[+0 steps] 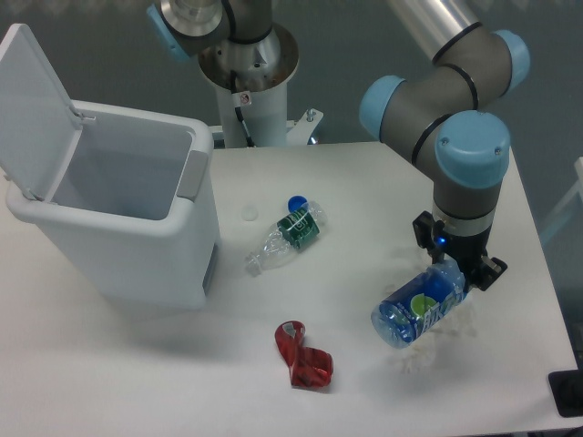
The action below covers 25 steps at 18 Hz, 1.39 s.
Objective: Place the plastic bottle in the trash can
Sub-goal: 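Lift the blue-labeled plastic bottle with the gripper and carry it toward the bin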
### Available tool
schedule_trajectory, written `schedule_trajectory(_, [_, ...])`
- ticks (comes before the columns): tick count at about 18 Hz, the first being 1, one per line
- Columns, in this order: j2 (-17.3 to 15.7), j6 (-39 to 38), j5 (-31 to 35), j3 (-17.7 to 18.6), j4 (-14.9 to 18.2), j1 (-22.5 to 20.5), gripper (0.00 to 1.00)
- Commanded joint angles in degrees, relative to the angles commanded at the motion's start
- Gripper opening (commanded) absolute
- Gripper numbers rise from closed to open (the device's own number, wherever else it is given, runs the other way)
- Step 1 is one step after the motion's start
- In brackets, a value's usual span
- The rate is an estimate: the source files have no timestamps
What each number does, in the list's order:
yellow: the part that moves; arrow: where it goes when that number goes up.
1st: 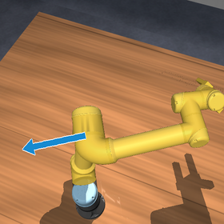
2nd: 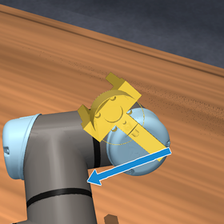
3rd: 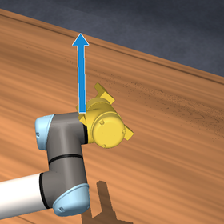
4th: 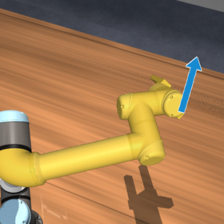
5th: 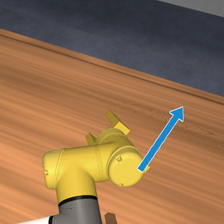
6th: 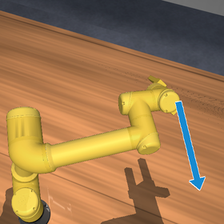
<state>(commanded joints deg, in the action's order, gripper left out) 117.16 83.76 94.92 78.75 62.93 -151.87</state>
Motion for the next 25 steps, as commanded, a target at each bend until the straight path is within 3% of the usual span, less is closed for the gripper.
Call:
schedule_trajectory(4, [-0.5, 0.0, 0.0, -0.2, 0.1, 0.0, 0.49])
schedule_trajectory(9, [-3.9, 0.0, 0.3, 0.4, 0.6, 0.3, 0.5])
schedule_trajectory(12, [-8.8, -2.5, 0.4, 3.1, 2.1, 1.1, 0.5])
schedule_trajectory(17, [-20.0, -3.7, 0.0, 6.8, 10.2, 5.1, 0.57])
schedule_trajectory(19, [-22.8, -5.1, -0.1, 7.0, 12.0, 7.6, 0.57])
schedule_trajectory(25, [-28.0, -13.1, -0.7, 7.1, 12.3, 15.9, 0.6])
